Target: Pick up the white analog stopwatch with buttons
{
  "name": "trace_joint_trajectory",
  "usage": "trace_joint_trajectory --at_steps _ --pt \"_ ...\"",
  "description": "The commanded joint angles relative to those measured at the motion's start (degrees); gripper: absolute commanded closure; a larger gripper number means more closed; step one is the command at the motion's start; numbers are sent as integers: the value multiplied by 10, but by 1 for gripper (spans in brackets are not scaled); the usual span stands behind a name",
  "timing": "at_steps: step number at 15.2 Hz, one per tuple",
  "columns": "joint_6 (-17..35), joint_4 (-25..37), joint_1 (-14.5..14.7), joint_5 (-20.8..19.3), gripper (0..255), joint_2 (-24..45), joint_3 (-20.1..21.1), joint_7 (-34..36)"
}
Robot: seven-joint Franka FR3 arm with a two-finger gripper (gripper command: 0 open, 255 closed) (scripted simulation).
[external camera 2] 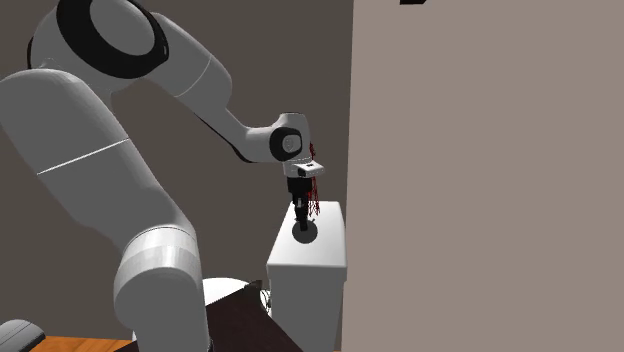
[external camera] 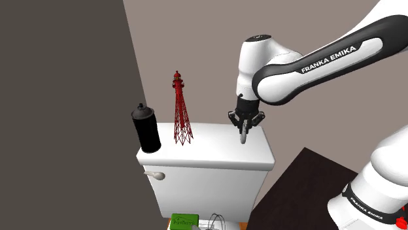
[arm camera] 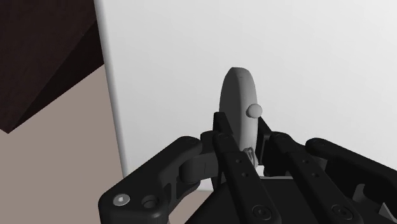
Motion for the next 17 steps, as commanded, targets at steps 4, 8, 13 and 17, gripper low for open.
trace_joint_trajectory --at_steps 4,8,13,17 --pt "-35 16 4 6 255 -19 -10 -9" --pt "-69 35 6 9 255 -35 -18 -15" --pt "-111 62 8 10 255 -51 -28 -21" --pt "-129 75 8 10 255 -57 -32 -24"
